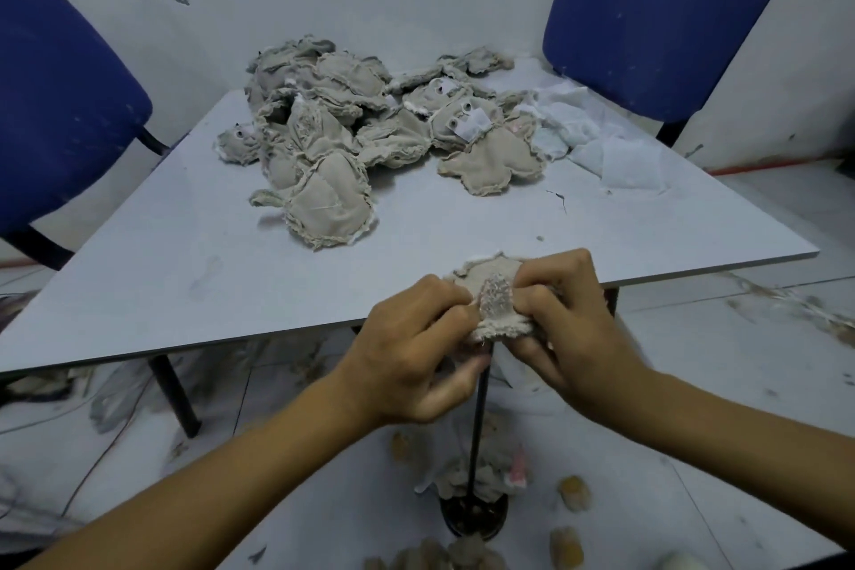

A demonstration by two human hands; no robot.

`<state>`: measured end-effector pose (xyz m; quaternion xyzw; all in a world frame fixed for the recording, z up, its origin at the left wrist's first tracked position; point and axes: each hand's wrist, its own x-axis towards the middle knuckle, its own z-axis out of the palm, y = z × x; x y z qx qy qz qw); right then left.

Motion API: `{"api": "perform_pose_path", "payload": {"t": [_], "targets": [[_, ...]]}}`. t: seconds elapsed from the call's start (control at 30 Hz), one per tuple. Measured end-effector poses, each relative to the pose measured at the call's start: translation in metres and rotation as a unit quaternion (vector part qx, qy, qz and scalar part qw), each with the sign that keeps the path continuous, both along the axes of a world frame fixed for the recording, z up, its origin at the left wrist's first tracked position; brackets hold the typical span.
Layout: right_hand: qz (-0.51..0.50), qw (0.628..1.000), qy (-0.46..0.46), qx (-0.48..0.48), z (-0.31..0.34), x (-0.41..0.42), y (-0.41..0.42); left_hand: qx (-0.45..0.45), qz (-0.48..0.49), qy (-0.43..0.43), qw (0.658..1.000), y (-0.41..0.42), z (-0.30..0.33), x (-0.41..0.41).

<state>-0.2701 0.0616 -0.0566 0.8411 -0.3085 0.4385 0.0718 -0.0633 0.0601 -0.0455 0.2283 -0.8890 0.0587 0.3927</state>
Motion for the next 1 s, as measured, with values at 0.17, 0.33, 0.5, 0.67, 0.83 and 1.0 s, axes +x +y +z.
{"api": "perform_pose_path", "payload": {"t": [0.17, 0.33, 0.5, 0.67, 0.83, 1.0], "targets": [[-0.016, 0.999, -0.012, 0.033, -0.022, 0.003, 0.007, 0.037, 0.001, 0.005, 0.999, 0.005, -0.020, -0.004], [-0.009, 1.000, 0.003, 0.028, 0.013, -0.006, 0.010, 0.016, 0.011, -0.019, 1.000, -0.004, 0.013, -0.001], [-0.017, 0.993, -0.093, 0.064, 0.082, -0.004, -0.001, 0.020, 0.006, 0.060, 0.998, -0.014, 0.073, -0.013], [-0.108, 0.948, -0.227, 0.196, 0.105, 0.004, -0.030, 0.270, -0.024, 0.146, 0.951, -0.030, 0.098, -0.030], [-0.099, 0.875, -0.257, 0.399, 0.099, 0.011, -0.061, 0.459, -0.036, 0.219, 0.861, -0.057, 0.087, -0.027], [0.096, 0.769, -0.234, 0.587, 0.094, 0.000, -0.065, 0.507, -0.027, 0.306, 0.805, -0.071, 0.073, -0.009]]}}
